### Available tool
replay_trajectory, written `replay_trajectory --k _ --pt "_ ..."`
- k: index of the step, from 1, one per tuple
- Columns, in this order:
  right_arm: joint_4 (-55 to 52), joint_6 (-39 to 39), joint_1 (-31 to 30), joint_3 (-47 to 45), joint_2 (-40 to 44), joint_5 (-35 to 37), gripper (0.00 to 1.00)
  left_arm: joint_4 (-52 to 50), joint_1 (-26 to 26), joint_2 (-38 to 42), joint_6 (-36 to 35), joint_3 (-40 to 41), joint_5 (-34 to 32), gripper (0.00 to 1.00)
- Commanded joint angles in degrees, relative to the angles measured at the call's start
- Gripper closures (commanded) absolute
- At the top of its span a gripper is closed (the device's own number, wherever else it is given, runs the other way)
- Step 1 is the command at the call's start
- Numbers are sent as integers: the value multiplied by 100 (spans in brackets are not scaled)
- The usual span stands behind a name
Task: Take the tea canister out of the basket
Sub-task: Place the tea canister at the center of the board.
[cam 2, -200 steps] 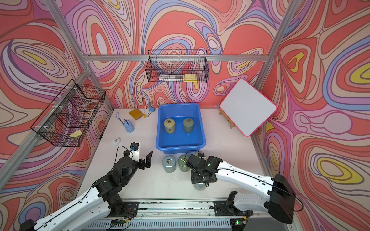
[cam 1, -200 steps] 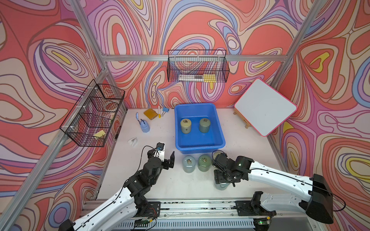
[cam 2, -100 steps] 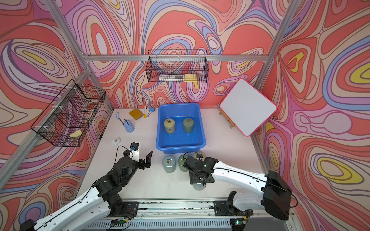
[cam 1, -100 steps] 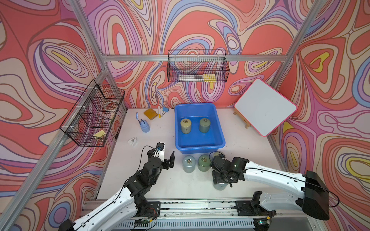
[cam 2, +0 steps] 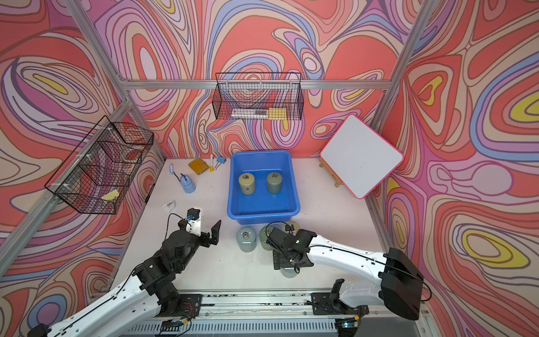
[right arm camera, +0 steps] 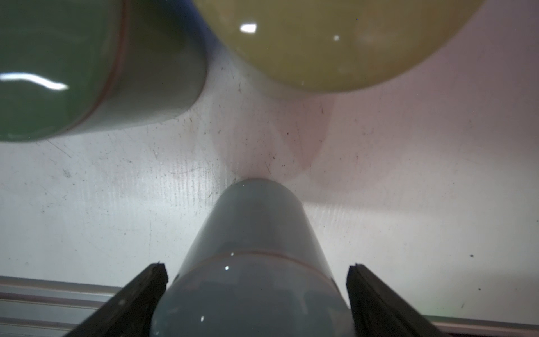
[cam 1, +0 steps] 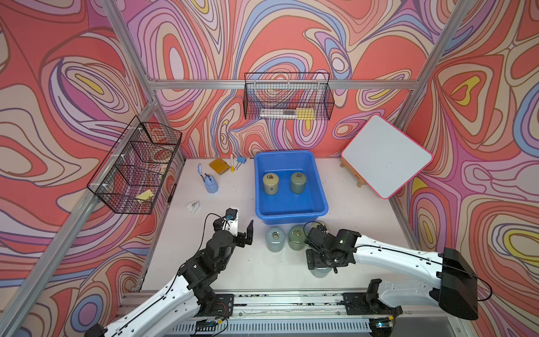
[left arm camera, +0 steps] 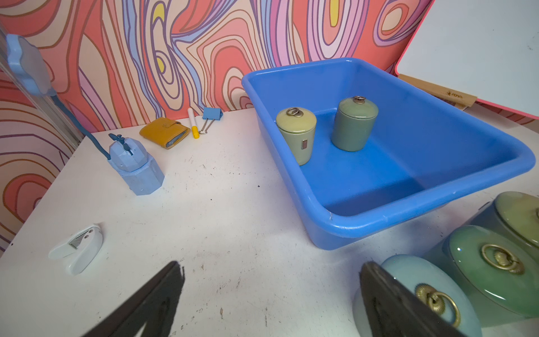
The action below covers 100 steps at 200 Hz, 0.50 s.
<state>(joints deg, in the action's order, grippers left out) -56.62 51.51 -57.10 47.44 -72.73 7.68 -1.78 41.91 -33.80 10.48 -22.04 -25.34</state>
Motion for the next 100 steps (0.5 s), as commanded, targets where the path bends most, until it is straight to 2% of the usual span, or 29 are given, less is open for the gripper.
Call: replay_trajectory --k 1,65,100 --pt "-144 -27 -21 152 159 56 2 -100 -16 65 31 -14 -71 1" --pt "-833 -219 -21 899 435 478 2 -778 -17 83 632 -695 111 1" --pt "-1086 -503 132 1446 450 883 2 -1929 -16 -405 953 -1959 88 1"
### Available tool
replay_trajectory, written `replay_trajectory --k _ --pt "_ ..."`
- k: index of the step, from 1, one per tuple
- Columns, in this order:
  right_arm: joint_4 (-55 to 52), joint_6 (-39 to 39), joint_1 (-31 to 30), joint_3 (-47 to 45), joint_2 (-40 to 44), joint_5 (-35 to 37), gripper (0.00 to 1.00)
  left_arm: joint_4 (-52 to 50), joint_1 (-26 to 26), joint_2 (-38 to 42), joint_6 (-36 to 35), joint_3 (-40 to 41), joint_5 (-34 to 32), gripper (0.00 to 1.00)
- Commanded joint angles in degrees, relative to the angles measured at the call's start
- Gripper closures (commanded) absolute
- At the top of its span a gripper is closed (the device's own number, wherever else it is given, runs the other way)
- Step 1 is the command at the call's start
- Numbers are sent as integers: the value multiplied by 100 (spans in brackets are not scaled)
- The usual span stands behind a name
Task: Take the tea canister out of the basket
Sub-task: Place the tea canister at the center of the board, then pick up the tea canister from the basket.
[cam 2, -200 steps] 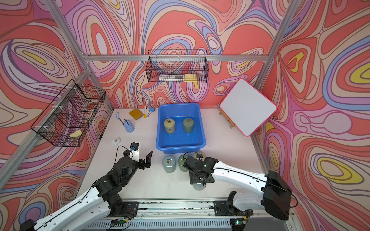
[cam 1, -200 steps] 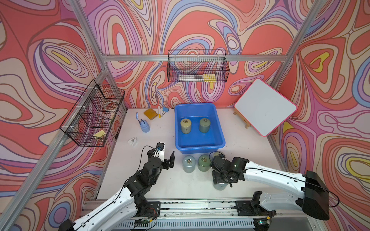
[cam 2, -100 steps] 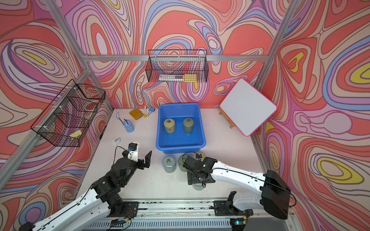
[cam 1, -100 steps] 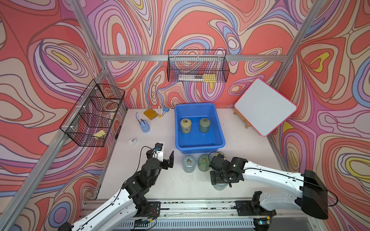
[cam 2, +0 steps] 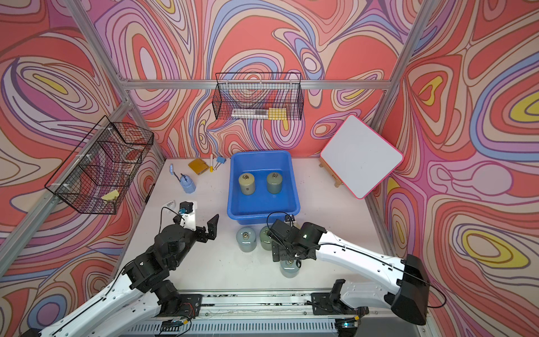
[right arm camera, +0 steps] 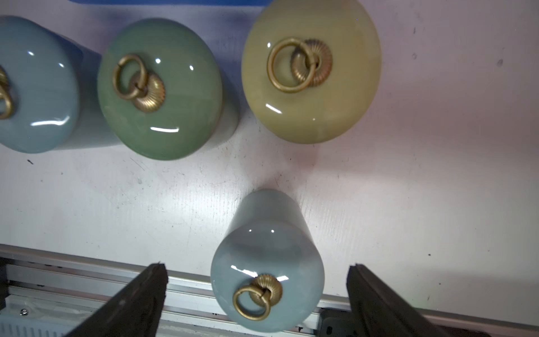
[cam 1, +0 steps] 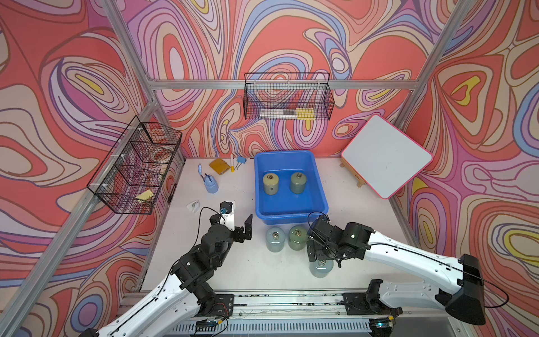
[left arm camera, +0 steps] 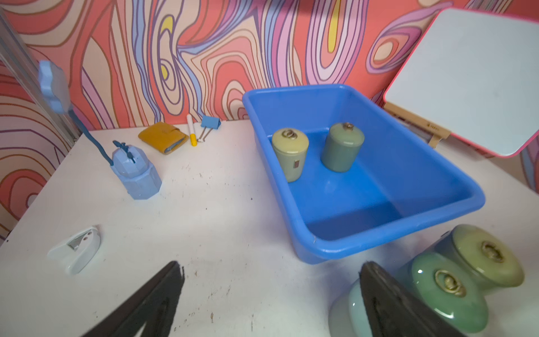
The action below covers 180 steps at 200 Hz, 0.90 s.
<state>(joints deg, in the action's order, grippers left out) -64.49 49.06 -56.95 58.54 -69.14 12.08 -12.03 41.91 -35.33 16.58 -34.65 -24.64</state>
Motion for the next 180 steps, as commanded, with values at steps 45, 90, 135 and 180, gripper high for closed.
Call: replay_trajectory --k 45,90,135,180 --pt "181 -1238 1380 549 248 229 2 -2132 -19 -1644 231 -2291 386 1" --pt "1091 -2135 2661 433 153 -162 2 -2922 -21 -2971 75 -3653 796 1" --pt "1966 -2545 3319 238 -72 -302 2 -3294 -16 -4077 -62 -4599 1440 1" --pt "2809 -2754 3462 -53 -28 42 2 -3786 -64 -5373 -340 -5688 1647 1"
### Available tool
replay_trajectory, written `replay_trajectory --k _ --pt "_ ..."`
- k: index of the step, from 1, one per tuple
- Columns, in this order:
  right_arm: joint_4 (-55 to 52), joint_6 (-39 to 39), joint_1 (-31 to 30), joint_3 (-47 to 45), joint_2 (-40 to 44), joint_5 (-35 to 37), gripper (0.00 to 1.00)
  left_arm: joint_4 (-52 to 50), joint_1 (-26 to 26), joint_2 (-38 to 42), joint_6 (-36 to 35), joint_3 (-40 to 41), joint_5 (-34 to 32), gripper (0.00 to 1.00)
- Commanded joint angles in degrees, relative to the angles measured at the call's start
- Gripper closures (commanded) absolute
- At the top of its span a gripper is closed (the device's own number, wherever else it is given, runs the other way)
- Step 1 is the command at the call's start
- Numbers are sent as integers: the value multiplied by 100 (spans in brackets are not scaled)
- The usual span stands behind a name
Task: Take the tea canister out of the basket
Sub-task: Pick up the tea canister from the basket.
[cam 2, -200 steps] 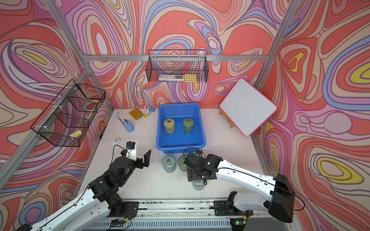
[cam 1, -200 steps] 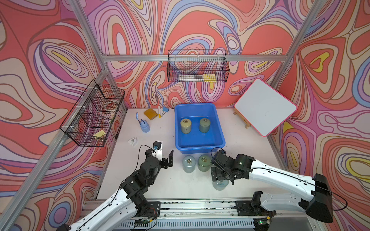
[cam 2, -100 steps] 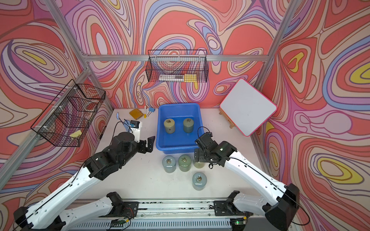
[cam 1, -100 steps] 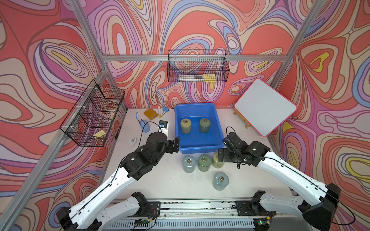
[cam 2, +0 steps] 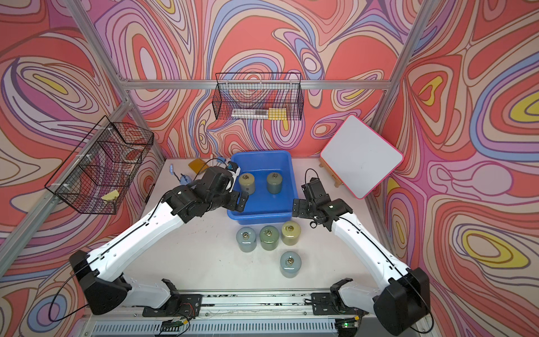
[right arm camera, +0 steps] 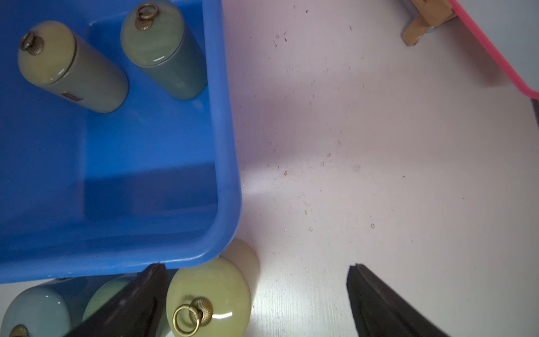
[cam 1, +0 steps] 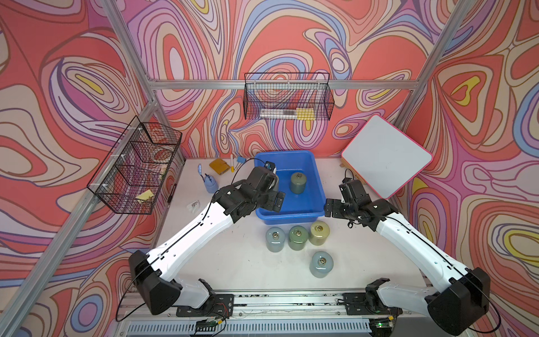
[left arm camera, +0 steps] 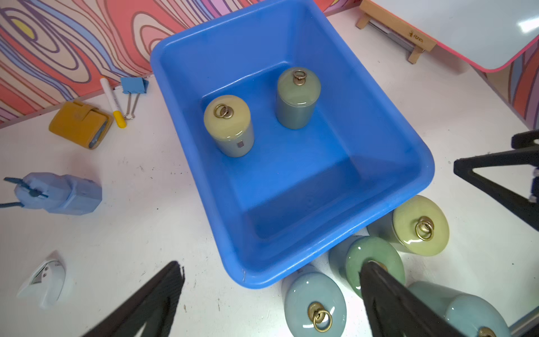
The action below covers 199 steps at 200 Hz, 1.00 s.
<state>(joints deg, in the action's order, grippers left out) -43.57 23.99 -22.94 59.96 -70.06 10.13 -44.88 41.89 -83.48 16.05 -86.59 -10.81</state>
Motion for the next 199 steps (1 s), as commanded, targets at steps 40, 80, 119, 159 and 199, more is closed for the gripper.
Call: replay_trajectory --k 40,80,119,159,199 --pt "1156 -421 103 -529 386 717 2 -1041 -306 -1731 -489 -1641 255 1" --pt "1429 -362 105 -815 802 789 2 -1040 -716 -2528 -431 -2345 304 1" --pt "1483 -322 101 -881 880 720 2 -1181 -861 -3272 -614 -3154 41 1" --pt "1553 -280 102 -964 871 658 2 -1373 -903 -4006 -805 -3925 -213 1" --pt "1625 -246 97 -1030 879 646 2 -1250 -1056 -4427 -679 -4167 -325 1"
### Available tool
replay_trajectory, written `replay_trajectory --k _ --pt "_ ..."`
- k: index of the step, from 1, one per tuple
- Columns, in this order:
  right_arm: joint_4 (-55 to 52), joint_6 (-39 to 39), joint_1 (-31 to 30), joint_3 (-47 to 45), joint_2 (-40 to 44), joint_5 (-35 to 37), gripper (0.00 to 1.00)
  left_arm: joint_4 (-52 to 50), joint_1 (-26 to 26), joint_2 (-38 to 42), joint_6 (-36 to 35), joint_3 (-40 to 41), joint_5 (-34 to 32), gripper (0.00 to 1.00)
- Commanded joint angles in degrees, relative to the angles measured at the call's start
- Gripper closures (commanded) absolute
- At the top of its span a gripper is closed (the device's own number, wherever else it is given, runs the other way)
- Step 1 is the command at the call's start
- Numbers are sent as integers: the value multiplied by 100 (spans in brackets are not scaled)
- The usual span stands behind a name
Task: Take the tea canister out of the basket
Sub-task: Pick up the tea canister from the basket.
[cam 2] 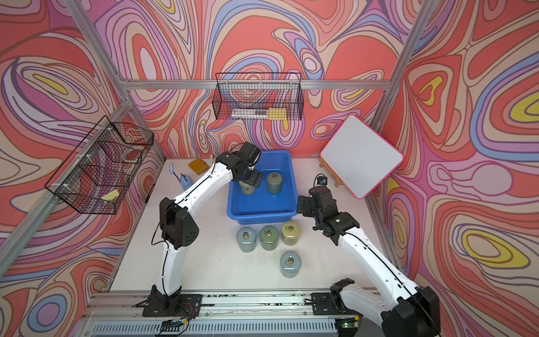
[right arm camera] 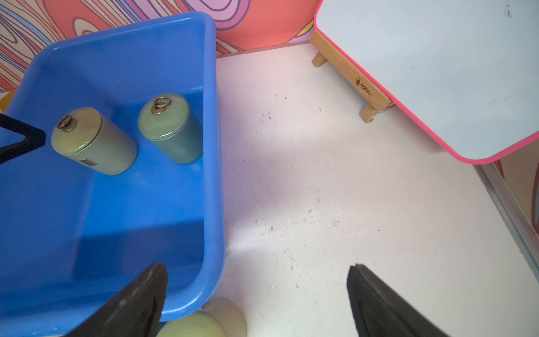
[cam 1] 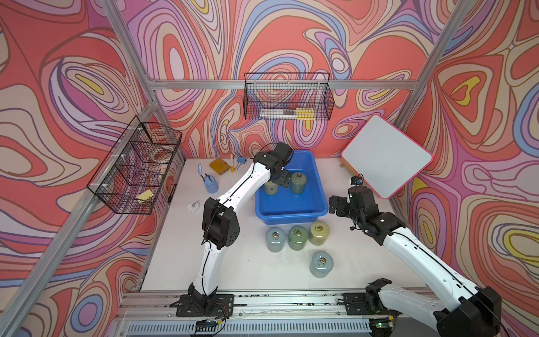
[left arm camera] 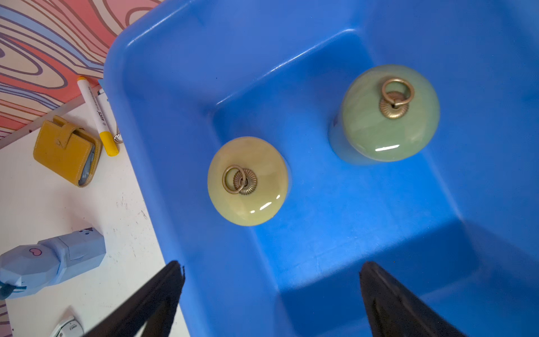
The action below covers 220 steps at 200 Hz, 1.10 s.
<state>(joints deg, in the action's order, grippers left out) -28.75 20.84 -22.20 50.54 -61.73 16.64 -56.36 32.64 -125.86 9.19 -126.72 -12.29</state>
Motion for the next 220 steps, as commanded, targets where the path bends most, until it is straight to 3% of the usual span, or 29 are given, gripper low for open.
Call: replay_trajectory --k 1,129,220 --pt "142 69 27 -88 47 -4 2 -94 -138 -195 10 -157 -176 1" --pt "186 81 26 -141 48 2 2 589 -423 -987 249 -272 -43 1" --pt "226 93 29 -146 -25 5 2 655 -507 -1441 294 -524 548 1"
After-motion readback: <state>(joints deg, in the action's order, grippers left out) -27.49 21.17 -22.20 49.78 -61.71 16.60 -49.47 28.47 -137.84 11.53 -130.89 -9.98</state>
